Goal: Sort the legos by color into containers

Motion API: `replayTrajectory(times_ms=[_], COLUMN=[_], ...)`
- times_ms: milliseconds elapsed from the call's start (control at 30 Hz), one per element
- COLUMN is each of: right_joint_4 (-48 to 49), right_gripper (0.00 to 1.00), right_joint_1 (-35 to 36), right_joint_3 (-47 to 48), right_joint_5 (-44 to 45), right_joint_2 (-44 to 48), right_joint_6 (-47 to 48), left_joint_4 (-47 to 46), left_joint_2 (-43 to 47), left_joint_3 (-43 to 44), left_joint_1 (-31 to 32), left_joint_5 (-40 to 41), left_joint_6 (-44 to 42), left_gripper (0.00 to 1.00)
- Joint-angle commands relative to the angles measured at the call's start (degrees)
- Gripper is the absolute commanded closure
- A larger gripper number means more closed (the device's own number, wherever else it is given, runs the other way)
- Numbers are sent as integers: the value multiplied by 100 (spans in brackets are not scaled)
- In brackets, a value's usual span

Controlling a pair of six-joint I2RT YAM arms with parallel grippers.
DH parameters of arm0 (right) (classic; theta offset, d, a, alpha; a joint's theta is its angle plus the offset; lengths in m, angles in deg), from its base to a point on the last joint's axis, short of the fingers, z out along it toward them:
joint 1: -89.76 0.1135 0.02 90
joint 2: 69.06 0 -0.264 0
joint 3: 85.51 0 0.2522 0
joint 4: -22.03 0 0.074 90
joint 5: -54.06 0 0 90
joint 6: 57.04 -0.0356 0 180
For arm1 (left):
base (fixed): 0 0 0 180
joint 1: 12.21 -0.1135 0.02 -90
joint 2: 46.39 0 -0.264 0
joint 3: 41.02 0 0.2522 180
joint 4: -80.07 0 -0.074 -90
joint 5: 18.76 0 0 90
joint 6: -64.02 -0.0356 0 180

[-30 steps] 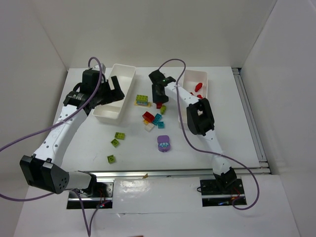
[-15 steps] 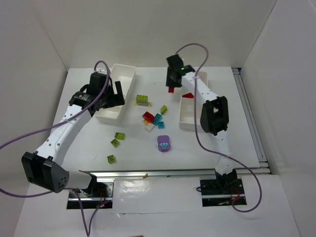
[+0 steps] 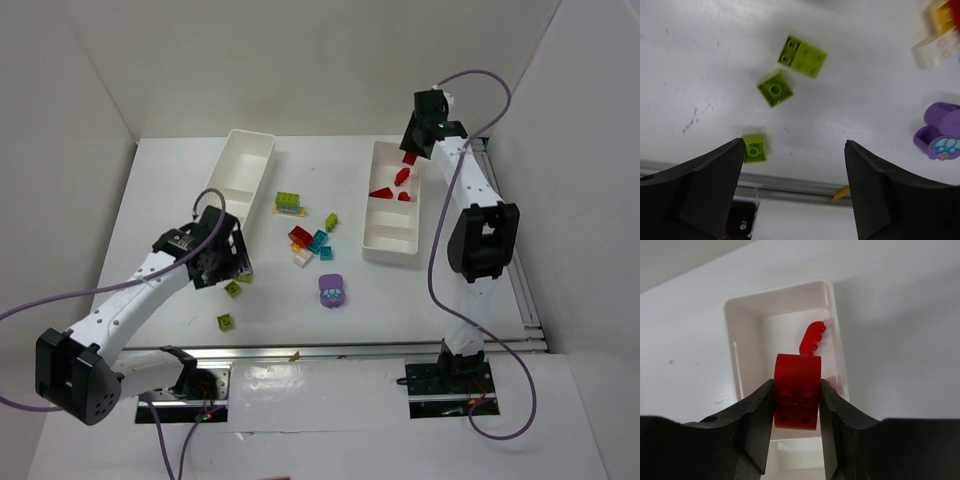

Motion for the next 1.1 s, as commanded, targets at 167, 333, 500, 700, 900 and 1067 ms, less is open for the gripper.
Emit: replayTrajectory(times_ms=[167, 333, 500, 700, 900, 1067], right_joint_4=[95, -237, -238, -177, -238, -238], right_gripper=[49, 20, 10, 10, 10, 13], right_joint_1=[47, 47, 99, 214, 266, 266], right_joint_3=[108, 713, 837, 381, 125, -7], right_joint_5=[-363, -635, -635, -635, -530, -530], right_joint_2=[-562, -922, -756, -149, 238, 405], right_joint_6=[227, 333, 333, 333, 333, 333], left_joint_4=[736, 684, 737, 588, -19, -238], left_joint_2=[-80, -378, -652, -547, -659, -845], left_joint_3=[-481, -595, -779, -1148, -1694, -1808], left_joint_1=[112, 42, -90, -397, -520, -520], left_joint_5=[67, 67, -274, -380, -882, -935], left_joint_6=[1478, 1400, 1425, 1664, 1664, 1664], left_gripper=[4, 4, 4, 4, 13, 33])
